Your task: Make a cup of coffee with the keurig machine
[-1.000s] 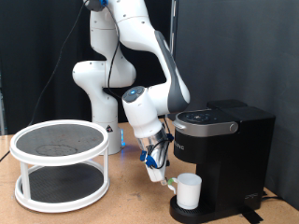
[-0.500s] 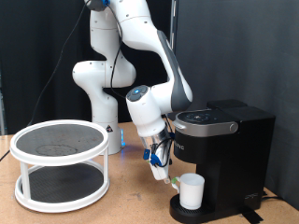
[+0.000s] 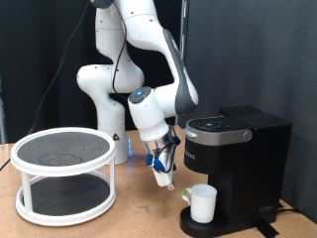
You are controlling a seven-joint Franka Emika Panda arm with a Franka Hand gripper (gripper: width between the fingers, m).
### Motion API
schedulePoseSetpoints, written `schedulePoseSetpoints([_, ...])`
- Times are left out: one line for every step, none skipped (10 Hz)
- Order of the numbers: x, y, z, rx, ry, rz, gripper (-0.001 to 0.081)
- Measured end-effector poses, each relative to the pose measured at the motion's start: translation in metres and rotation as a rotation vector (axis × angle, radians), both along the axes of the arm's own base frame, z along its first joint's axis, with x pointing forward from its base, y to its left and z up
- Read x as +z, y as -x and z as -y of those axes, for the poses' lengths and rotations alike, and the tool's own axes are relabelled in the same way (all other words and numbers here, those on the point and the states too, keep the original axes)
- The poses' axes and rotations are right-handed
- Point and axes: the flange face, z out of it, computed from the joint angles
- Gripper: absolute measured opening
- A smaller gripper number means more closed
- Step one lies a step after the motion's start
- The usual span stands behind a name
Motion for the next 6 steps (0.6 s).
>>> schedulePoseSetpoints([0.006,0.007,0.001,0.013,-0.031,0.030,0.0734])
schedulePoseSetpoints([0.015,0.013,0.003,0.014,-0.062,0.071,0.0734])
schedulePoseSetpoints([0.024,0.017,0.005,0.008,-0.085,0.116,0.0734])
schedulePoseSetpoints([0.034,0.021,0.006,-0.003,-0.112,0.148,0.0734])
schedulePoseSetpoints([0.045,0.023,0.006,-0.011,-0.146,0.172,0.0734])
schedulePoseSetpoints([0.057,0.024,0.007,-0.012,-0.185,0.190,0.0734])
